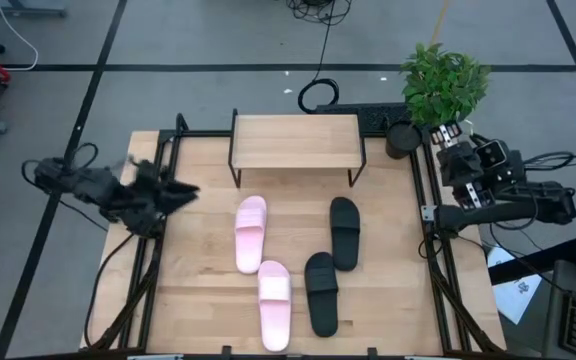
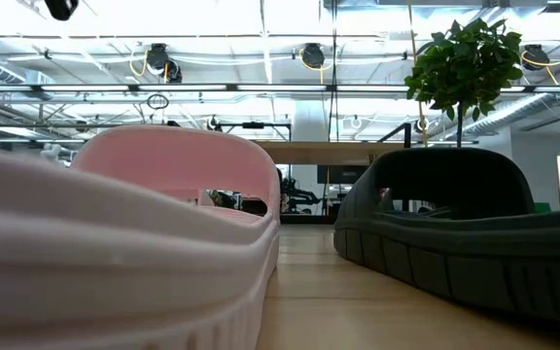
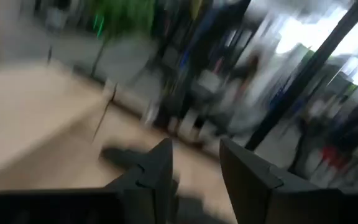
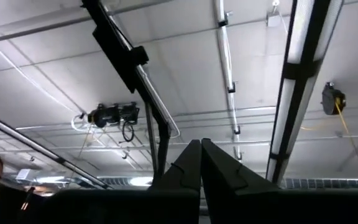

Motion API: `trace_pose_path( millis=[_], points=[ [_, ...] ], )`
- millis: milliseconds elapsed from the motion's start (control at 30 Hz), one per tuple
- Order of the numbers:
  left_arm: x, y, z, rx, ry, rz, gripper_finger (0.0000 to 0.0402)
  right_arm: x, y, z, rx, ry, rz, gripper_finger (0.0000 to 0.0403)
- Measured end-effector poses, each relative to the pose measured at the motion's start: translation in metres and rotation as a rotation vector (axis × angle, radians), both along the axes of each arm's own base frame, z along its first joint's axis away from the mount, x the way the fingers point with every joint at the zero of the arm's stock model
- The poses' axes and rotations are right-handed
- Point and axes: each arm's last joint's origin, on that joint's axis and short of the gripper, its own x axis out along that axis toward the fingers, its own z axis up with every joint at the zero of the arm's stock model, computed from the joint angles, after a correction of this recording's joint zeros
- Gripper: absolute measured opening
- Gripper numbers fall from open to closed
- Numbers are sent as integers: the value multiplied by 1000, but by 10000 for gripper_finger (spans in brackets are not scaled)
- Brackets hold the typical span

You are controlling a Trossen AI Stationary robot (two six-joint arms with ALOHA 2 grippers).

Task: Pick and place slides into the shelf
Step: Put the top pink slipper on the shelf

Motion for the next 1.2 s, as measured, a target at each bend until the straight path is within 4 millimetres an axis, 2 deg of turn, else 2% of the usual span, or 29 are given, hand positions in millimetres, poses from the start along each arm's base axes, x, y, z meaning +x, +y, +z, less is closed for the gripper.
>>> trace_pose_path(
  millis=[133, 267, 467, 567, 900, 1033, 1200],
  points=[
    [37, -21, -7, -16, 305, 4, 129, 9, -1, 7, -9, 13, 6, 0],
    [73, -43, -29, -10, 550, 47, 129, 14, -1, 5, -20, 28, -15, 0],
    [109, -62, -61, -63, 703, 135, 129, 14, -1, 5, -17, 27, -8, 0],
    [121, -68, -76, -34, 755, 176, 129, 14, -1, 5, -16, 29, -5, 0],
    [142, -70, -110, 350, 909, 121, 129, 18, -1, 3, -11, 78, -4, 0],
    [150, -65, -125, 534, 1006, 104, 129, 22, -2, 0, -5, 127, -3, 1],
    [159, -55, -142, 592, 1115, 47, 129, 25, -2, -3, 11, 172, 15, 19]
  ],
)
